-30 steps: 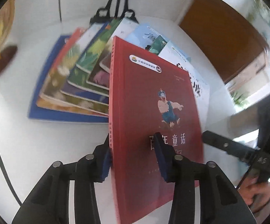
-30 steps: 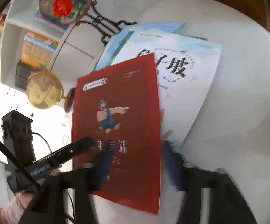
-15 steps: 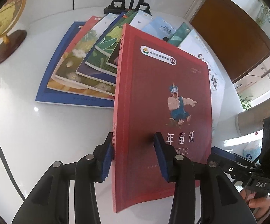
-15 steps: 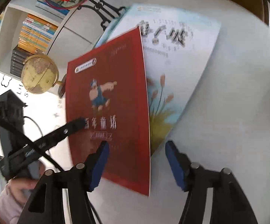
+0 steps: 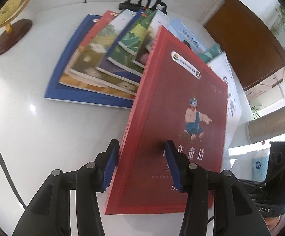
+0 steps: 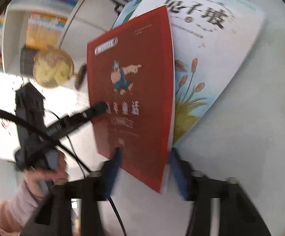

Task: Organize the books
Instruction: 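Lift the red book with the left tool and carry it toward the globe, then lower the red book onto the desk beside the globe and open the left tool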

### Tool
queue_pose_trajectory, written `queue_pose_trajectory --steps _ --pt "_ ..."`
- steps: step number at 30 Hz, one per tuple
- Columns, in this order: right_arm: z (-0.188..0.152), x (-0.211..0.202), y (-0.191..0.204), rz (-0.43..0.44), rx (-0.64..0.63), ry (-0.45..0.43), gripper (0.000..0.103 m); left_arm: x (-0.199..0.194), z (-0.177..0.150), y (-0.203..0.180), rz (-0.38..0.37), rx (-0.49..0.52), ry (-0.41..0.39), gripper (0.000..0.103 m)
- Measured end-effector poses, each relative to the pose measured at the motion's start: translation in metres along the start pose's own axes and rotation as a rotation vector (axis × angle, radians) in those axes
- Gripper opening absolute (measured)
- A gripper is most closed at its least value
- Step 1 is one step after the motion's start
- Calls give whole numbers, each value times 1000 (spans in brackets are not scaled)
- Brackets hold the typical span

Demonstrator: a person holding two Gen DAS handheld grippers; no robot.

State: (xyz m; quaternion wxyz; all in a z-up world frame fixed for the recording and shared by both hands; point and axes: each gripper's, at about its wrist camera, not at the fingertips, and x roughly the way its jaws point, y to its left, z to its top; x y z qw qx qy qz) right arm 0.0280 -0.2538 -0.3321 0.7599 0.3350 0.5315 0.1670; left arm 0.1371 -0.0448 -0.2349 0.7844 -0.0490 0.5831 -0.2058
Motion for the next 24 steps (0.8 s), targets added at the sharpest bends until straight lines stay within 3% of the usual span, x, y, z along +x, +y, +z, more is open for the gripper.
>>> queue_pose_trajectory --steps 2,5,9,13,24 --pt "-6 -6 7 58 -23 0 13 -4 -1 12 -35 -44 10 43" --pt "-14 -17 31 144 -82 -27 13 -12 -9 28 -70 -82 11 43" --pt "-15 -10 70 83 -177 -17 13 -29 -24 49 -53 -89 -14 41" --pt "-8 19 99 29 -252 27 13 -50 -43 91 -50 -189 -52 41" --pt "6 116 199 82 -464 189 13 -111 -79 203 63 -407 -181 41"
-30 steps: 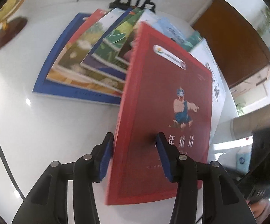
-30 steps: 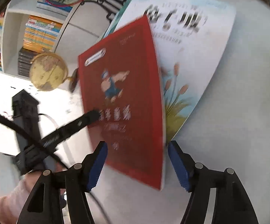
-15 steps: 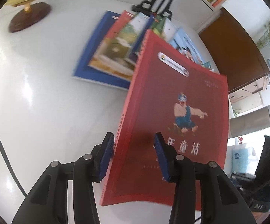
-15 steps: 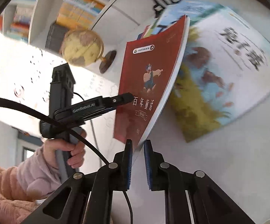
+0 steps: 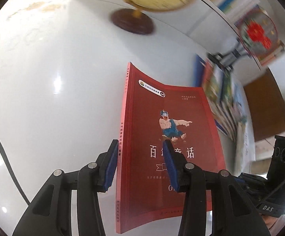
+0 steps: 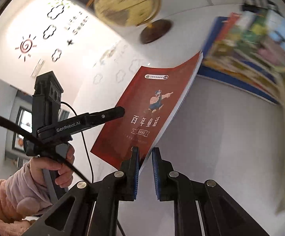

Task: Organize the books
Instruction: 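Lower the red book onto the desk beside the globe and open the left tool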

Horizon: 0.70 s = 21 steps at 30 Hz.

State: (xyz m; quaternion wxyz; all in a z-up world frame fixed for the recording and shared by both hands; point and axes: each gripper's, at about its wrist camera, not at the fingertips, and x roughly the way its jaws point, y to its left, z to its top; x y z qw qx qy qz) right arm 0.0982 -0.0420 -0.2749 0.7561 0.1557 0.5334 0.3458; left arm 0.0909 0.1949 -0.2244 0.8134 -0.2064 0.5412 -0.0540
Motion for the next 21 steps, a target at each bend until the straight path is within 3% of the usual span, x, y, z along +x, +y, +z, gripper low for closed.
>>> queue_pose_trajectory --steps 9,18,21 --pt "29 67 26 -36 -41 91 13 0 19 41 101 -34 -43 41" --pt "21 77 15 -91 15 131 13 16 26 57 162 -83 -25 44" --pt "19 79 13 -102 58 153 15 16 29 62 249 -120 -18 48"
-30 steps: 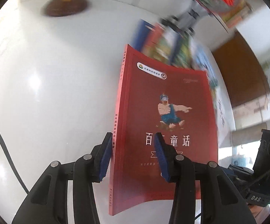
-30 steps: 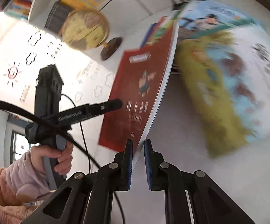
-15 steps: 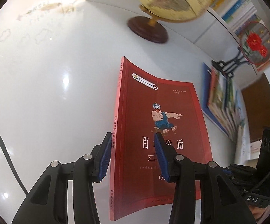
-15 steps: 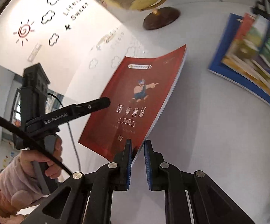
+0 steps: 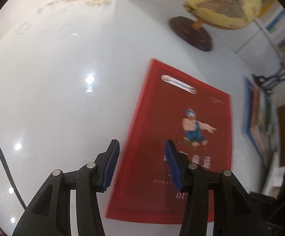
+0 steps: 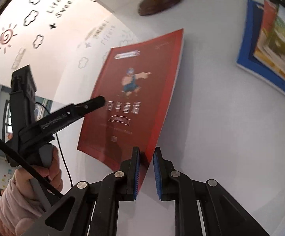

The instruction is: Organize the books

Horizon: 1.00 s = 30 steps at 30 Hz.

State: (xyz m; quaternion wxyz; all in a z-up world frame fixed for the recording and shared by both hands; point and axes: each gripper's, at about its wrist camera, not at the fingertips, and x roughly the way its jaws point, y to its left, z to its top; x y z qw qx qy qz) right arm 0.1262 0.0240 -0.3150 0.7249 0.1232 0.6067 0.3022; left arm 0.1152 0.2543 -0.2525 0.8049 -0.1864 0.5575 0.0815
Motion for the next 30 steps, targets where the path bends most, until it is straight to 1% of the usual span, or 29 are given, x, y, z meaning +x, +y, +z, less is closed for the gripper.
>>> queue_pose_trajectory --steps 1,2,4,5,6,8,9,10,11,13,14,15,16,17,18,19,21,22,23,24,26,30 --pt "0 1 -2 -13 14 6 15 -1 1 -1 55 4 -4 49" --pt "0 1 -3 -24 24 3 15 -3 1 -3 88 16 -10 49" --pt "-2 -9 -9 -46 45 -41 20 -9 3 -14 95 61 -28 49" --pt "-6 -18 -12 -60 54 -85 28 -12 4 -21 95 86 -34 49" --pt "-9 -27 -14 -72 58 -120 40 -15 7 -31 96 118 -39 50" --pt "-15 -49 -21 -119 62 -200 53 -20 13 -57 70 186 -48 52" --pt "-20 -65 -27 -166 62 -253 54 -23 17 -72 37 216 -53 64" --pt "-24 -73 -27 -193 63 -282 54 -26 21 -90 -16 247 -62 77" --pt "-28 -85 -34 -216 68 -309 54 -30 21 -104 -61 269 -70 79" --pt "-38 -110 -49 -275 105 -374 54 -35 21 -144 -176 338 -74 80" --pt "-39 -121 -57 -297 127 -407 54 -37 19 -163 -222 374 -63 80" --pt "-49 -138 -69 -336 161 -460 54 -36 17 -185 -273 424 -45 80" --pt "-55 -148 -71 -370 186 -496 55 -36 13 -208 -323 479 -26 80" --pt "-66 -162 -82 -408 223 -545 55 -35 9 -231 -359 530 -12 80" --pt "-74 -174 -90 -426 256 -584 55 -34 4 -255 -384 590 0 80" --pt "-86 -186 -102 -419 299 -643 55 -32 -3 -277 -410 653 12 80" --pt "-112 -208 -129 -337 405 -768 55 -30 -18 -317 -455 774 30 80" --pt "-126 -220 -145 -302 477 -828 56 -26 -28 -341 -471 839 41 80" --pt "-135 -223 -155 -296 537 -857 56 -23 -35 -354 -482 873 50 80" --pt "-145 -225 -168 -303 606 -861 56 -19 -44 -369 -495 914 65 80" --pt "-156 -226 -186 -299 681 -848 56 -11 -59 -395 -513 979 101 80" --pt "-173 -230 -207 -297 758 -845 56 7 -81 -427 -513 1068 152 80"
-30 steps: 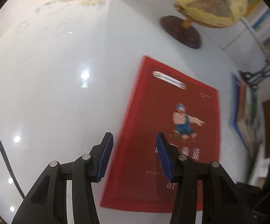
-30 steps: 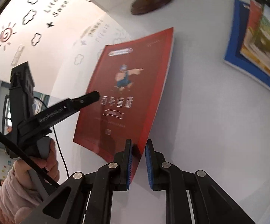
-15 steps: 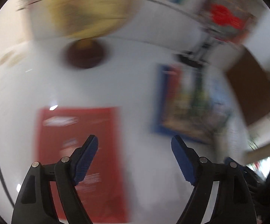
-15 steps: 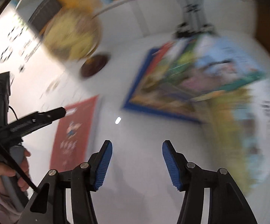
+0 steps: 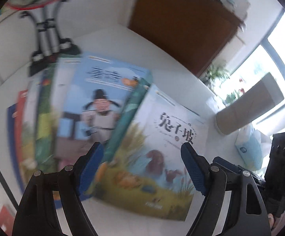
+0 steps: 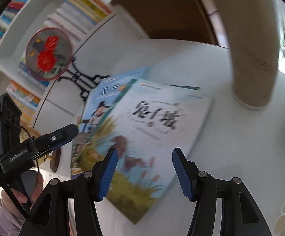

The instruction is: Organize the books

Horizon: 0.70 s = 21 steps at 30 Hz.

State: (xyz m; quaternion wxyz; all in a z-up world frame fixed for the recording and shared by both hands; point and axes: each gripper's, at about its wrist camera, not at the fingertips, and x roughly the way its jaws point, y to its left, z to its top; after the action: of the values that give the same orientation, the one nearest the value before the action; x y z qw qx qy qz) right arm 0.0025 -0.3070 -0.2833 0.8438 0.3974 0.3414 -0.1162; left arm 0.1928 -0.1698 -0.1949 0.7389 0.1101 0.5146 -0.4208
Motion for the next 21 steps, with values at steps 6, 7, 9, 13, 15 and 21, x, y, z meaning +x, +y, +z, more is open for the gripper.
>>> queue_pose_trajectory --steps 6,7,9,13,15,21 --pt "4 10 -12 -4 1 42 56 26 2 -6 8 34 54 80" --pt "4 11 -13 -4 1 47 56 26 3 -6 0 35 50 80" --pt "4 14 -13 2 -6 59 56 27 4 -5 -7 33 55 80" --pt "3 21 -15 17 1 97 56 29 10 -4 -7 41 54 80" --pt "2 26 -16 21 10 119 57 33 15 -4 -2 33 59 80" --pt "1 36 -24 70 78 182 67 48 17 -22 40 130 83 84"
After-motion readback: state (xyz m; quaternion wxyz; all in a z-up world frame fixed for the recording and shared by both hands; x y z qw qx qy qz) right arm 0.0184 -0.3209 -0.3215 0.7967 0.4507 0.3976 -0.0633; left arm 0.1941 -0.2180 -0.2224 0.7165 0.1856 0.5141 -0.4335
